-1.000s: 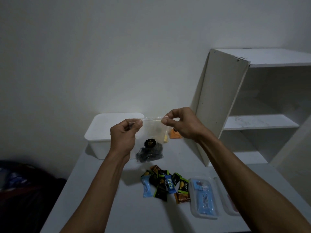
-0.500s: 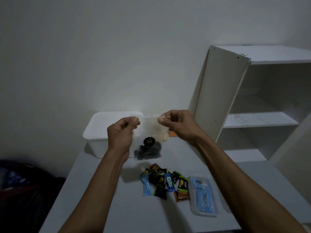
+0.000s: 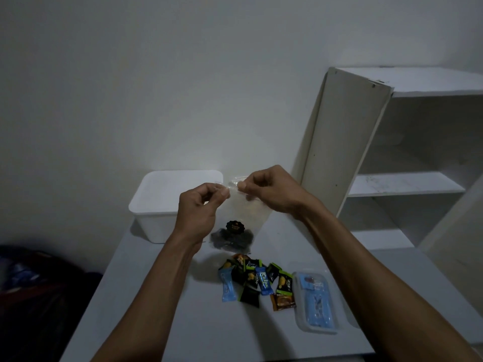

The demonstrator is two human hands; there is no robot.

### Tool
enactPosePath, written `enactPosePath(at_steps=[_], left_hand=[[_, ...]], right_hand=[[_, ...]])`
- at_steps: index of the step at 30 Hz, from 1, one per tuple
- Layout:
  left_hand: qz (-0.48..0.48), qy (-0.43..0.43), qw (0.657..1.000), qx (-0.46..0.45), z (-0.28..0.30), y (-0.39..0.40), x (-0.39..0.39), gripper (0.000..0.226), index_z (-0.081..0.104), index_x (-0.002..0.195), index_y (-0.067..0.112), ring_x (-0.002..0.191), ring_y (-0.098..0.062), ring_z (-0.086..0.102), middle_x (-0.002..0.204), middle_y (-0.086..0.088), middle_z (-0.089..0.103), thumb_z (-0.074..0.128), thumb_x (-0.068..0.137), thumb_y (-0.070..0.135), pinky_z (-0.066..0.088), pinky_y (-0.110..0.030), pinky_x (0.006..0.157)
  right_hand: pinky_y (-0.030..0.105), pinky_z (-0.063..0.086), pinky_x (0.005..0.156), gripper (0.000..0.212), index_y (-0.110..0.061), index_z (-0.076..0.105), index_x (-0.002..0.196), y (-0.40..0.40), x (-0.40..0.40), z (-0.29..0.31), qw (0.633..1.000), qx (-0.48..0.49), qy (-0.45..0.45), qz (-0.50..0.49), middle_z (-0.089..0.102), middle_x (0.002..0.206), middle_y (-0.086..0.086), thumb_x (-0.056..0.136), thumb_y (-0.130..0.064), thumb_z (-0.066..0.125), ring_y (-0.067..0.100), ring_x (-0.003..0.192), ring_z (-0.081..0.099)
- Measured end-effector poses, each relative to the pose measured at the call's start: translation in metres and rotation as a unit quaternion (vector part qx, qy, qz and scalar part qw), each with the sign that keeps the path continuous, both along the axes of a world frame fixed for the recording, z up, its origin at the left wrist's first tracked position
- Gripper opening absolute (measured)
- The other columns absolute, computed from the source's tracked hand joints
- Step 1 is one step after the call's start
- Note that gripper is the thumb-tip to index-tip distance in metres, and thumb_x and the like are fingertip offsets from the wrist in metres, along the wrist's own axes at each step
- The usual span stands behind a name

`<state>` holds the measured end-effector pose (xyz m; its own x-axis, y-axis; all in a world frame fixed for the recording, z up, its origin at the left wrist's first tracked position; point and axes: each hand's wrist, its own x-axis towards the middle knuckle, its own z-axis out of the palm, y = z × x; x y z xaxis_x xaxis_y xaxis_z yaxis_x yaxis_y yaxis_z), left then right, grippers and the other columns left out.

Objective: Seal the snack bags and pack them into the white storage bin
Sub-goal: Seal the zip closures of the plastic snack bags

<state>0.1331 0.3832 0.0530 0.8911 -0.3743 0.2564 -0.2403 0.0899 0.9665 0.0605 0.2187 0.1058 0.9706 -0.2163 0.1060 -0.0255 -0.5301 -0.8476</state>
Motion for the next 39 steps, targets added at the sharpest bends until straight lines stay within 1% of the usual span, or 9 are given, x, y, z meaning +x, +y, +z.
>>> enactPosePath(at_steps=[3, 5, 7, 11, 19, 25, 32, 35, 39], left_hand=[[0.006, -0.014, 1.0, 0.013, 0.001, 0.001, -0.002, 0.007, 0.072, 0.08, 0.013, 0.083, -0.006, 0.064, 0.086, 0.002, 0.071, 0.071, 0.086, 0.014, 0.051, -0.017, 0.077], [0.05, -0.015, 0.998, 0.021, 0.001, -0.001, -0.004, 0.004, 0.072, 0.084, 0.017, 0.08, -0.005, 0.062, 0.088, 0.002, 0.071, 0.076, 0.083, 0.019, 0.051, -0.016, 0.072], [0.128, 0.006, 0.991, 0.024, 0.0, -0.005, -0.007, 0.018, 0.07, 0.087, 0.02, 0.079, -0.01, 0.059, 0.09, 0.003, 0.07, 0.08, 0.077, 0.032, 0.052, -0.022, 0.07], [0.201, 0.078, 0.974, 0.065, 0.004, -0.013, -0.019, 0.035, 0.07, 0.073, 0.019, 0.069, -0.009, 0.061, 0.072, 0.009, 0.068, 0.075, 0.075, 0.054, 0.051, -0.026, 0.066], [0.187, 0.135, 0.97, 0.075, 0.005, -0.016, -0.023, 0.026, 0.072, 0.076, -0.002, 0.066, -0.011, 0.053, 0.072, -0.001, 0.063, 0.071, 0.087, 0.021, 0.044, -0.018, 0.057], [0.167, 0.141, 0.973, 0.076, 0.006, -0.018, -0.021, 0.013, 0.066, 0.076, 0.012, 0.07, -0.013, 0.045, 0.076, -0.002, 0.052, 0.07, 0.087, 0.017, 0.044, -0.016, 0.058], [0.17, 0.144, 0.97, 0.096, 0.01, -0.017, -0.025, 0.02, 0.068, 0.066, 0.016, 0.068, -0.005, 0.057, 0.073, 0.003, 0.066, 0.071, 0.085, 0.02, 0.046, -0.021, 0.063], [0.161, 0.144, 0.968, 0.127, 0.007, -0.018, -0.028, 0.018, 0.067, 0.065, 0.01, 0.063, -0.013, 0.056, 0.068, -0.002, 0.063, 0.072, 0.081, 0.016, 0.045, -0.024, 0.061], [0.154, 0.167, 0.967, 0.115, 0.005, -0.018, -0.029, 0.019, 0.063, 0.065, 0.008, 0.063, -0.013, 0.052, 0.069, -0.003, 0.059, 0.072, 0.081, 0.01, 0.041, -0.021, 0.057]], right_hand=[[0.012, 0.044, 0.056, 0.023, -0.012, 0.075, 0.08, -0.002, -0.001, 0.007, 0.999, -0.027, 0.028, 0.032, 0.069, 0.066, -0.009, 0.092, -0.029, 0.067, -0.004, 0.058, 0.057], [0.02, 0.048, 0.059, 0.021, -0.013, 0.074, 0.077, -0.002, 0.0, 0.003, 0.998, -0.042, 0.027, 0.027, 0.068, 0.065, -0.01, 0.092, -0.027, 0.068, -0.001, 0.059, 0.058], [0.029, 0.051, 0.064, 0.024, -0.014, 0.071, 0.073, 0.002, 0.002, -0.005, 0.999, -0.035, 0.009, 0.001, 0.066, 0.065, -0.006, 0.093, -0.027, 0.067, 0.005, 0.062, 0.057], [0.027, 0.044, 0.06, 0.026, -0.016, 0.068, 0.071, 0.013, 0.003, -0.018, 0.999, -0.018, -0.001, -0.027, 0.058, 0.059, -0.008, 0.094, -0.028, 0.066, 0.004, 0.055, 0.05], [0.032, 0.053, 0.075, 0.018, -0.011, 0.072, 0.084, 0.023, 0.005, -0.027, 0.999, 0.002, 0.01, -0.039, 0.067, 0.076, -0.002, 0.095, -0.023, 0.064, 0.008, 0.071, 0.059], [0.028, 0.048, 0.064, 0.028, -0.019, 0.065, 0.067, 0.019, 0.001, -0.036, 0.998, 0.037, 0.026, -0.044, 0.061, 0.063, -0.009, 0.094, -0.026, 0.065, 0.003, 0.06, 0.054], [0.019, 0.044, 0.064, 0.026, -0.023, 0.062, 0.071, 0.027, -0.003, -0.047, 0.997, 0.053, 0.003, -0.062, 0.062, 0.071, -0.009, 0.097, -0.021, 0.061, 0.003, 0.066, 0.057], [0.019, 0.044, 0.06, 0.029, -0.023, 0.059, 0.069, 0.03, -0.002, -0.05, 0.997, 0.046, -0.007, -0.063, 0.058, 0.066, -0.009, 0.097, -0.019, 0.06, 0.002, 0.058, 0.053], [0.015, 0.043, 0.063, 0.025, -0.022, 0.064, 0.072, 0.031, -0.005, -0.052, 0.996, 0.06, 0.0, -0.067, 0.061, 0.069, -0.011, 0.097, -0.02, 0.061, -0.002, 0.064, 0.056]])
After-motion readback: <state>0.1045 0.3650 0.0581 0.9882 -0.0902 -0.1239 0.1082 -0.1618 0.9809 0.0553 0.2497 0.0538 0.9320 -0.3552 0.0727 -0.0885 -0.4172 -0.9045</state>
